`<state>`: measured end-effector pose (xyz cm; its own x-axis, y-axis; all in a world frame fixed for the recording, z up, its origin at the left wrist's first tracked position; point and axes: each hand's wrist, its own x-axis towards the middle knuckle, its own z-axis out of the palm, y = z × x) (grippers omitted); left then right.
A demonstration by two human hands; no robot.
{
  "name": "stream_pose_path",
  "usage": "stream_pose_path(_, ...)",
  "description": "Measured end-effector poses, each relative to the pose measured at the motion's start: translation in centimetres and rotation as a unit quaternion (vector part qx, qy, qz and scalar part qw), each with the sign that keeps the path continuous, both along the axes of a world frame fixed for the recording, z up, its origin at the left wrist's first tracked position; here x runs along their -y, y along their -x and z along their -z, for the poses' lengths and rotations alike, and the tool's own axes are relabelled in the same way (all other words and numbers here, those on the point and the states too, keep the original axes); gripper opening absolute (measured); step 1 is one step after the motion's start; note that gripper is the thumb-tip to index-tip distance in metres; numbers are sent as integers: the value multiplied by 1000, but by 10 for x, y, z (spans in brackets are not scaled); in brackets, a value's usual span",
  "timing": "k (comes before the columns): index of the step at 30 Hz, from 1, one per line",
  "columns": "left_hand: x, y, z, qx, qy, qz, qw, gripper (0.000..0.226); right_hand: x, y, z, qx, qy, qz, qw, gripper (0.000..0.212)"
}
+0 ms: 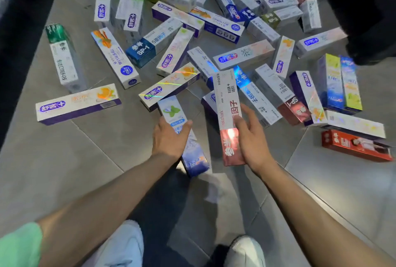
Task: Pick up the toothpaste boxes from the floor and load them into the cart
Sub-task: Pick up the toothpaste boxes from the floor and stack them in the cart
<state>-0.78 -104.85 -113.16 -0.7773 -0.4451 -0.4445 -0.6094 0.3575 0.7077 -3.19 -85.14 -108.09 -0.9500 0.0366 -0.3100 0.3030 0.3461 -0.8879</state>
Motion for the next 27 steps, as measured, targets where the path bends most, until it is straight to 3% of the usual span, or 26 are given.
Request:
stream_pose_path(6, -25, 12, 3, 44, 93, -18, 994, 86, -18, -12, 1, 5, 28, 6, 1000, 46)
stream_pose_path(9, -27, 9, 1, 38, 116, 17, 992, 72, -22, -15, 4, 9, 38, 11, 999, 54)
stream_pose_path(13, -15, 2, -3, 2, 95, 37, 995, 49, -19, -15, 7, 17, 44, 15, 999, 50)
stream_pose_path(16, -4, -4, -9, -17, 33, 29, 999, 38, -11, -14, 5, 12, 47, 13, 999, 43)
stream_pose_path(20, 5, -2, -19, -92, -77, 18, 993, 41, 2, -11, 1, -6, 53, 12, 998, 43)
stream_pose_path(24, 11, 9, -40, -150, -244, -38, 957, 49, 15, -2, -11, -17, 48, 3, 999, 47)
stream_pose_path(27, 19, 22, -68, -173, -346, -57, 920, 42, 26, 11, -33, -22, 59, -15, 998, 56)
